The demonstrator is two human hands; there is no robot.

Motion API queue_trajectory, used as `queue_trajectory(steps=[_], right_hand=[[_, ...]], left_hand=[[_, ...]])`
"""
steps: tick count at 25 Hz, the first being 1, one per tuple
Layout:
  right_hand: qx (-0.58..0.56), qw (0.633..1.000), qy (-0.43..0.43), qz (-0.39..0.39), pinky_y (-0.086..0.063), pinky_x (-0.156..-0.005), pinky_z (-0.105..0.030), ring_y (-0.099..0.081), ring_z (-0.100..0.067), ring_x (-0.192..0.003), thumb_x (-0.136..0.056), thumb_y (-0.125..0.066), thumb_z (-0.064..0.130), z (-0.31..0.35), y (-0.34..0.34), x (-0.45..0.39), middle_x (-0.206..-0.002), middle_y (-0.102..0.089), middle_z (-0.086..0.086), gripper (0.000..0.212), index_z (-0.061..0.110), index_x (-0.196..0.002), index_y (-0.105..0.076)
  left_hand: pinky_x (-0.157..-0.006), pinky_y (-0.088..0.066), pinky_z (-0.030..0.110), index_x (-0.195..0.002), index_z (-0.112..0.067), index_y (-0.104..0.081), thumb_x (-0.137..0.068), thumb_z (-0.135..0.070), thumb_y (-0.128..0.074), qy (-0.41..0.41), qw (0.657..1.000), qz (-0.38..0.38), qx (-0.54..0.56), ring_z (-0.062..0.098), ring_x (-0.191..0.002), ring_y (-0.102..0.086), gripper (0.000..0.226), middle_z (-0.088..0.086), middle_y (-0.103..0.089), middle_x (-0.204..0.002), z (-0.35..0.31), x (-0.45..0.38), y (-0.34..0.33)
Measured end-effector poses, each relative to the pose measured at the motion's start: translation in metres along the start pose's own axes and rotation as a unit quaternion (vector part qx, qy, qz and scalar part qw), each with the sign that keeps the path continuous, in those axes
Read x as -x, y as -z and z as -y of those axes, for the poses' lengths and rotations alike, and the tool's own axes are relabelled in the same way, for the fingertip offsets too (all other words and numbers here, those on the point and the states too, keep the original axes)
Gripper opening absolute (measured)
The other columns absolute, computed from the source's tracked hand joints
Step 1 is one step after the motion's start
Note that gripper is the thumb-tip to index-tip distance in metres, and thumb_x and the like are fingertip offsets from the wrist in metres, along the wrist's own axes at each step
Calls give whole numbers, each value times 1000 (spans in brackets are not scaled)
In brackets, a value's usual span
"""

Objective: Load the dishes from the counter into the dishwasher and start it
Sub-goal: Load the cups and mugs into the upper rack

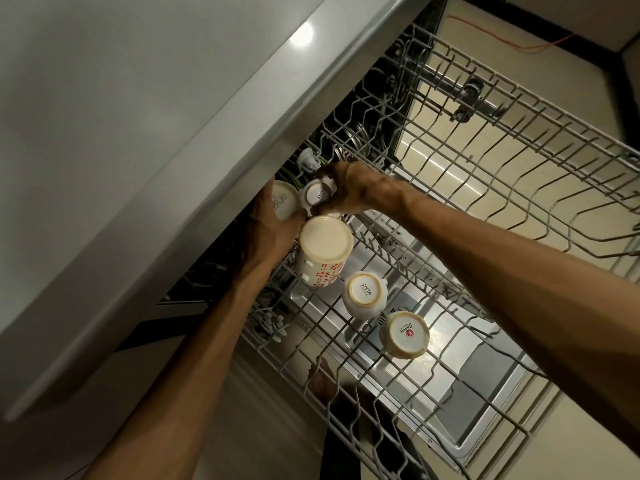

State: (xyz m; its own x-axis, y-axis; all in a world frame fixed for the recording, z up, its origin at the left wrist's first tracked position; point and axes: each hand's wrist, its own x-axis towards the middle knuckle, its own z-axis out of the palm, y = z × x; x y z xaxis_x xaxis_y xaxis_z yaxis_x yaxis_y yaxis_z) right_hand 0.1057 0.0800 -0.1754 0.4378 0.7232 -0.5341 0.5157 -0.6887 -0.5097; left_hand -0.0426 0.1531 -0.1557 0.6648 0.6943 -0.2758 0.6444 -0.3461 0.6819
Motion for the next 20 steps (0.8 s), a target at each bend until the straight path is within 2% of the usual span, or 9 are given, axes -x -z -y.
queue_trajectory(steps=[3,5,7,9,12,14,16,18,20], right_hand=[[-29,999,-13,-28,-49,-95,-32,-57,-25,-118,-88,-68,41,-6,-4,5,-133,-57,-7,67,16,-144,-41],[-67,995,-7,-79,-53,-94,-38,-61,-26,-111,-91,-64,37,-10,-9,18,-128,-61,-9,58,14,-140,-45],[-75,987,28,-137,-55,-87,-43,-65,-29,-101,-95,-58,31,-11,-16,38,-121,-65,-14,47,7,-135,-49],[-55,978,74,-185,-56,-85,-44,-66,-30,-98,-98,-51,31,-12,-25,57,-125,-63,-17,46,3,-134,-49],[-39,968,101,-227,-50,-90,-32,-64,-27,-105,-101,-46,35,-10,-30,79,-132,-59,-16,48,4,-138,-48],[-50,964,104,-238,-46,-90,-30,-63,-24,-108,-102,-43,37,-5,-27,95,-135,-57,-13,48,7,-139,-47],[-60,958,113,-256,-49,-91,-33,-62,-22,-110,-103,-40,40,4,-19,113,-135,-58,-10,47,9,-138,-49],[-67,953,119,-269,-49,-92,-32,-59,-19,-114,-104,-38,42,12,-10,132,-133,-59,-6,47,11,-136,-52],[-68,951,125,-274,-44,-95,-24,-56,-16,-118,-104,-35,44,19,1,153,-133,-60,-4,48,13,-136,-52]], left_hand=[[-94,-20,9,-153,-12,-22,-93,-20,-63,10,1000,3,-7,19,-142,-24,73,4,-18,-160,-2,6,-2],[-91,-18,5,-153,-12,-23,-93,-20,-63,7,1000,-7,-3,18,-142,-21,72,7,-15,-161,-2,12,-3],[-103,-25,13,-153,-12,-24,-93,-22,-64,-4,1000,-20,-8,20,-144,-18,72,8,-14,-161,-1,20,-4],[-112,-30,27,-153,-14,-24,-93,-28,-63,-14,999,-24,-15,23,-147,-16,74,9,-12,-162,1,28,-5],[-109,-22,15,-153,-15,-22,-94,-33,-61,-16,999,-24,-18,21,-149,-14,73,7,-10,-163,-3,45,-5],[-116,-26,28,-152,-15,-25,-94,-33,-60,-24,999,-24,-10,22,-148,-18,70,7,-17,-162,-10,60,-3],[-115,-34,41,-150,-14,-32,-93,-31,-62,-49,998,-40,-5,22,-145,-27,67,8,-29,-157,-21,78,1],[-113,-37,41,-148,-14,-36,-92,-29,-65,-70,996,-58,18,18,-142,-33,65,6,-36,-154,-35,98,5],[-112,-39,34,-149,-16,-36,-91,-31,-65,-77,994,-50,55,13,-142,-34,66,3,-36,-155,-51,124,10]])
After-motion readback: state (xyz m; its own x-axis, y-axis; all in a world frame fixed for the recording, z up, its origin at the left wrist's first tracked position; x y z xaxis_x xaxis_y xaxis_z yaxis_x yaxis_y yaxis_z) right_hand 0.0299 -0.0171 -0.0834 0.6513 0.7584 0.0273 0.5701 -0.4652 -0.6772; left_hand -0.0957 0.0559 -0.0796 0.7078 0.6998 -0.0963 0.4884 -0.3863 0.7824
